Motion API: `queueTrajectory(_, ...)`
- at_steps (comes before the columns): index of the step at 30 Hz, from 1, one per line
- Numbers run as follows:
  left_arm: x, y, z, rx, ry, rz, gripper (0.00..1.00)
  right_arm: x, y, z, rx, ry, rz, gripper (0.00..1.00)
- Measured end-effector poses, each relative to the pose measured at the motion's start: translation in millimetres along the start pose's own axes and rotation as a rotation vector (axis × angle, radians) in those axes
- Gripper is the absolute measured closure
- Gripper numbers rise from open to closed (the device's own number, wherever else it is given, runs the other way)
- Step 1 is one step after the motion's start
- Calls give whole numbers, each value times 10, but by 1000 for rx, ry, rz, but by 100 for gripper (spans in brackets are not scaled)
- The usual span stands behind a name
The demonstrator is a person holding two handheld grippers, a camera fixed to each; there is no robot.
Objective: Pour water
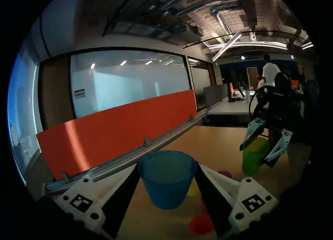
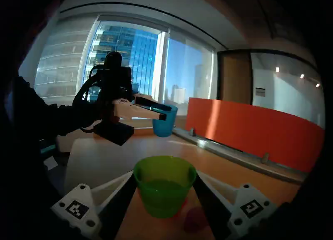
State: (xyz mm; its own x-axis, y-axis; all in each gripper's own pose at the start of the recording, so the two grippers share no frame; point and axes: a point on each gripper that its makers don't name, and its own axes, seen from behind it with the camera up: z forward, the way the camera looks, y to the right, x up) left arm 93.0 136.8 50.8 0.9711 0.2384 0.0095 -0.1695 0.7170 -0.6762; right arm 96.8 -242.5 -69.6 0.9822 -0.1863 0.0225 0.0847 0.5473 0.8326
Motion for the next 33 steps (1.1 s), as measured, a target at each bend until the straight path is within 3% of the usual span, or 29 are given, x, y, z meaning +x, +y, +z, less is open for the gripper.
queueTrajectory(12,-213,-25,323,-77,-37,-19,12,-264,25,-61,-4,-45,32,10)
queueTrajectory(26,-912,105,856,-196,-253,16,11,-616,12,-55,23,-125,60,10)
queueTrajectory(33,-1186,188,1042,-239,-329,45,11,-721,12,-58,30,-146,70,10)
